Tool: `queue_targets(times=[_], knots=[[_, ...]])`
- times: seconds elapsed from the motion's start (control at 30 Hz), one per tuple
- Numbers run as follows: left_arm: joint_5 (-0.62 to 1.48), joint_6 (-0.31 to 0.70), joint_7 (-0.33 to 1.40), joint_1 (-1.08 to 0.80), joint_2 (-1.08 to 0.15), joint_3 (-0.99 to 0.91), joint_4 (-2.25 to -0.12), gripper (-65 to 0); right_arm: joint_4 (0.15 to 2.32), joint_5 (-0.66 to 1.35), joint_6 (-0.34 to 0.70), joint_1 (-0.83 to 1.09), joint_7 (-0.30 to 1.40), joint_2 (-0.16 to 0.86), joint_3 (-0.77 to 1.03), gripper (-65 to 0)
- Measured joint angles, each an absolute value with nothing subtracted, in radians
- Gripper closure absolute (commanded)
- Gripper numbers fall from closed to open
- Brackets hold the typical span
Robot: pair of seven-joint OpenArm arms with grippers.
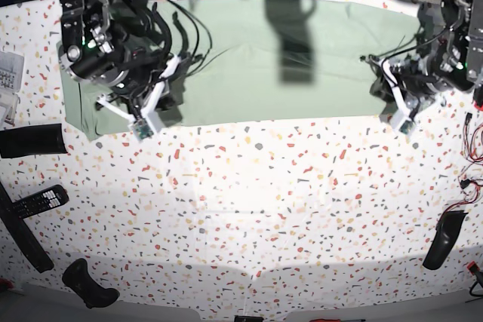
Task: Fold the T-shirt properly
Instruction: 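Move both grippers over the folded shirt's long edge and lower them, then grasp the shirt's long edge with both grippers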
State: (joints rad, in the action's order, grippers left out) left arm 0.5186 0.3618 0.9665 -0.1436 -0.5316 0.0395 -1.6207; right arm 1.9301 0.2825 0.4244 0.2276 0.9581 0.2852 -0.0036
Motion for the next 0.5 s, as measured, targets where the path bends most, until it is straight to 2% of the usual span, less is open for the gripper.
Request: queue_targets(times=[0.13,0.3,0.5], knots=[[0.553,0.366,0.945,-0.141,-0.532,0.037,-1.547,-11.6,1.827,0.277,0.368,0.227,0.94,0.284,-0.004,-4.4],[0.573,0.367,0.915,-0.157,-0.533,0.033,-1.528,-11.6,1.681,0.287,0.362,0.218,0.883,0.284,-0.004,-3.9],[0.579,0.371,0.905,-0.158,-0.534,0.031,-1.512,-11.6,1.642,0.288,0.362,0.213,0.852,0.285,-0.002,-3.7]])
